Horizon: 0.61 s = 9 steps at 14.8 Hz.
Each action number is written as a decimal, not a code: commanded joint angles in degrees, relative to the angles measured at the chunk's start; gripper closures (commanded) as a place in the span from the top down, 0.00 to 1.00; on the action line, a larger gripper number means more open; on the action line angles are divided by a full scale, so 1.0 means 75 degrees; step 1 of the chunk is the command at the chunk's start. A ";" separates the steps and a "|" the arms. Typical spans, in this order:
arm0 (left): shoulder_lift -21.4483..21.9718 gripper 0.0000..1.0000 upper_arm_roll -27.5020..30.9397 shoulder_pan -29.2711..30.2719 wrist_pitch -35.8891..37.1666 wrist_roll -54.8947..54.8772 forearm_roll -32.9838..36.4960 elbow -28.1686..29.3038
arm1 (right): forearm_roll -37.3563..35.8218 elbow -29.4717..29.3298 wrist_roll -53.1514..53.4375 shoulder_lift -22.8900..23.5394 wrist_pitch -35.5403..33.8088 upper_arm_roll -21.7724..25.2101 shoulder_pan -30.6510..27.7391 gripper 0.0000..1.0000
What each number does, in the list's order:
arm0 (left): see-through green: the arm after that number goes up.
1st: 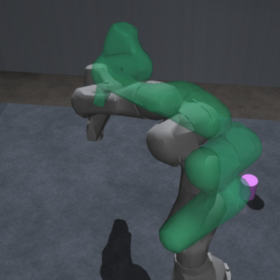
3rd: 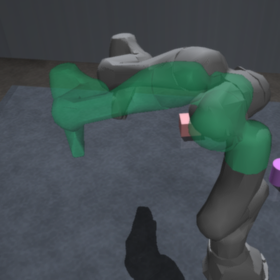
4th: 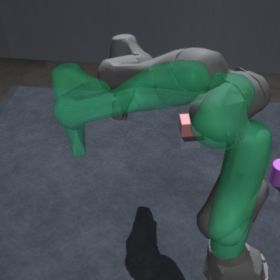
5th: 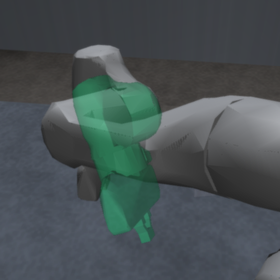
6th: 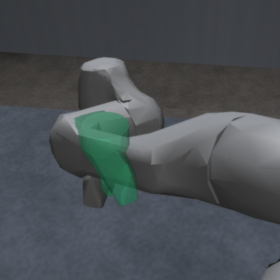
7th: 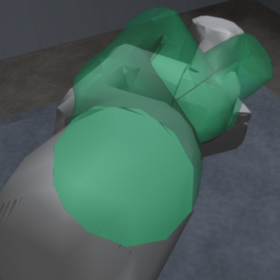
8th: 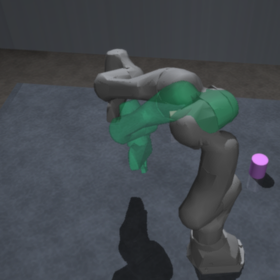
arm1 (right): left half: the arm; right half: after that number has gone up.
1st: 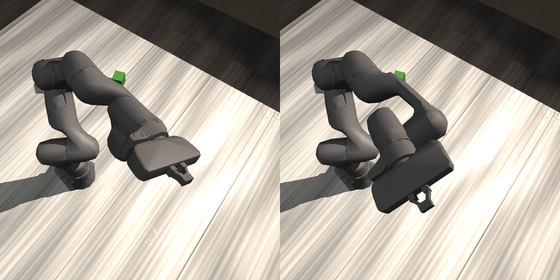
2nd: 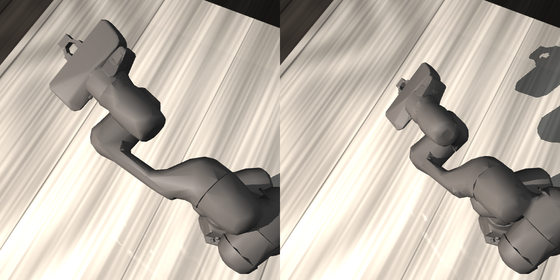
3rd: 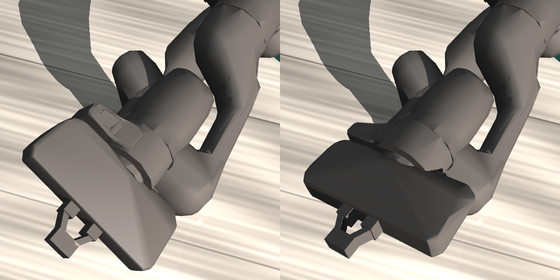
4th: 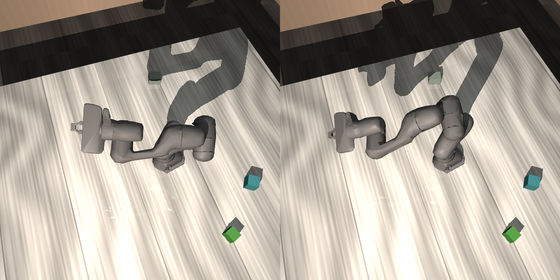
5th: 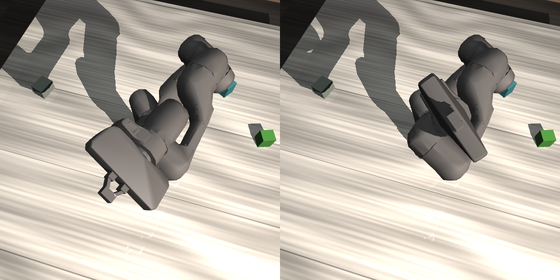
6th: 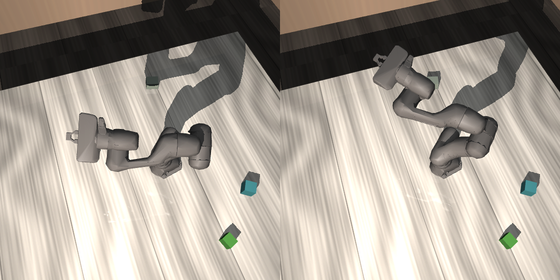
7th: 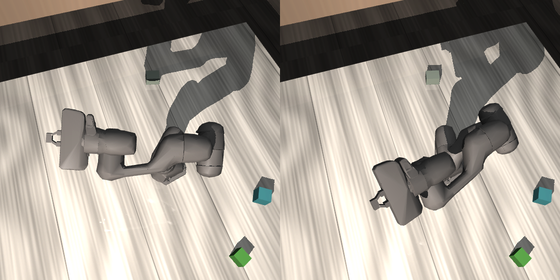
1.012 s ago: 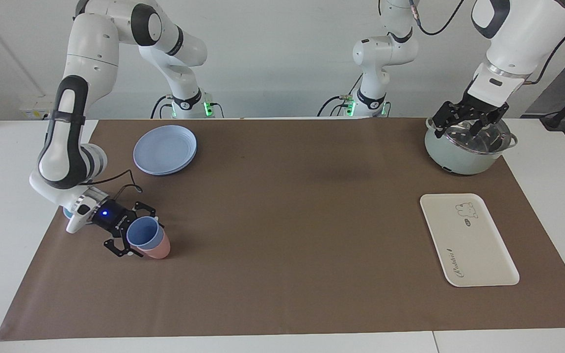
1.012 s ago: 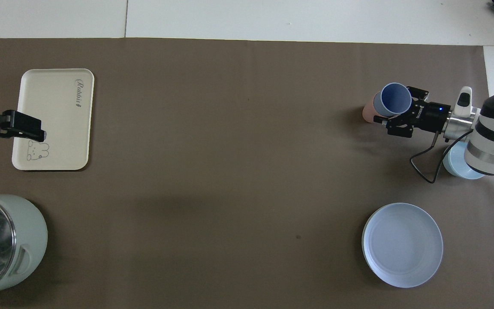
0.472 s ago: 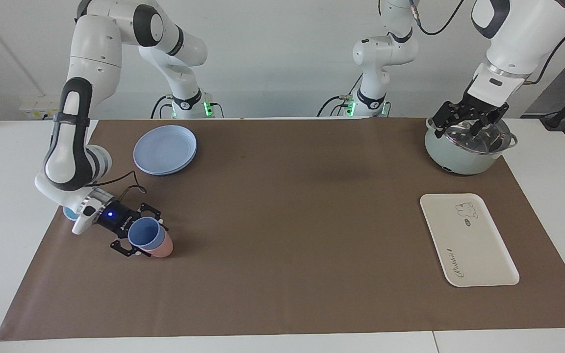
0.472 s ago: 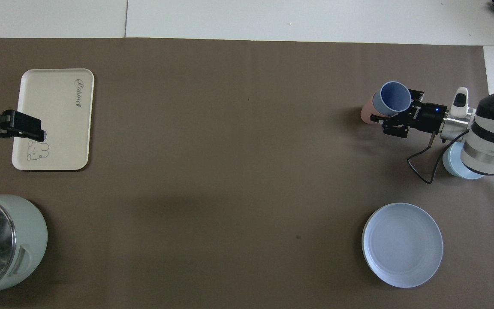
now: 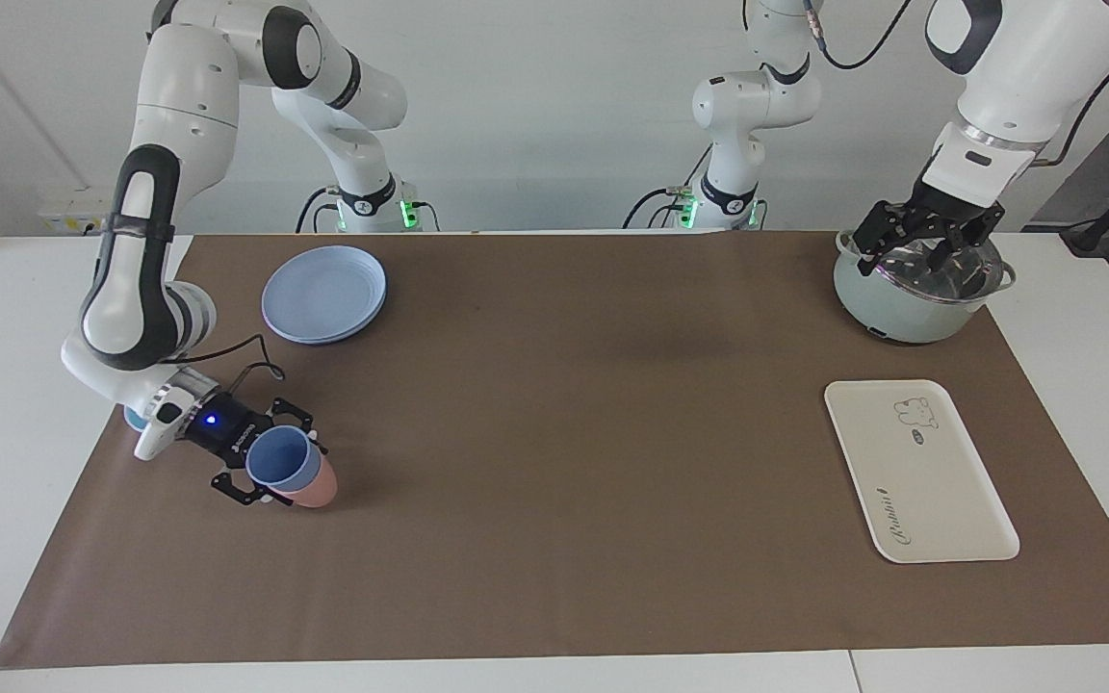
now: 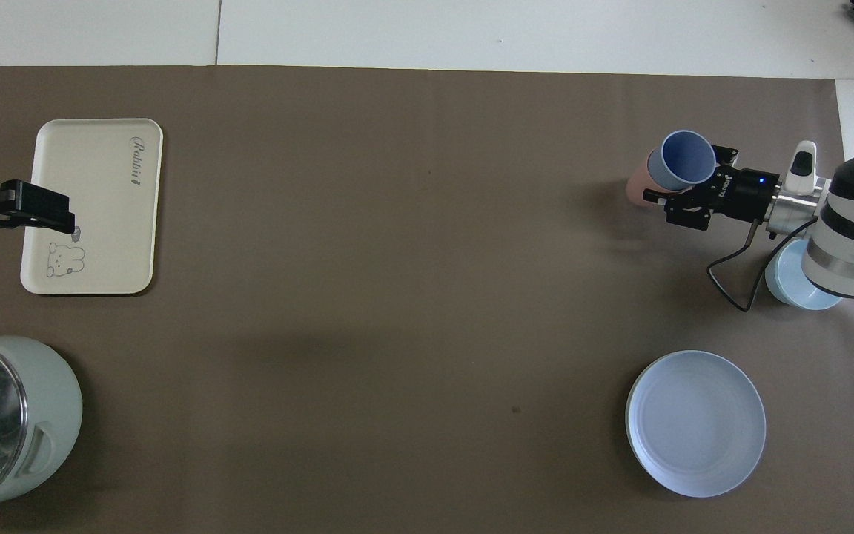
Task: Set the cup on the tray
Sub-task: 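Lift the pink cup with the right gripper and tilt it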
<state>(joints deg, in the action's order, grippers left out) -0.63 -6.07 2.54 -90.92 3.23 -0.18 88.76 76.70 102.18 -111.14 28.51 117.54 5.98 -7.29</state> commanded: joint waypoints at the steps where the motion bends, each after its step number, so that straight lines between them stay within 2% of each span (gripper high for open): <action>1: 0.0190 1.00 0.0025 0.0060 -0.0205 -0.0102 -0.0011 0.0235 | -0.1116 0.0064 0.1767 -0.0893 0.0767 -0.0012 0.0501 0.00; 6: 0.0190 1.00 0.0013 0.0282 -0.0334 -0.0126 -0.0011 0.0282 | -0.2582 0.0052 0.5529 -0.1820 0.1704 0.0023 0.1836 0.00; 9: 0.0167 1.00 -0.0010 0.0190 -0.0509 -0.0126 -0.0256 0.0318 | -0.4548 -0.0333 0.8317 -0.1927 0.2116 0.0011 0.2890 0.00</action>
<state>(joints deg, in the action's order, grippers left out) -0.64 -5.79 4.00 -92.56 3.07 -0.46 88.98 50.37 100.99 -60.25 14.52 131.34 5.80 9.96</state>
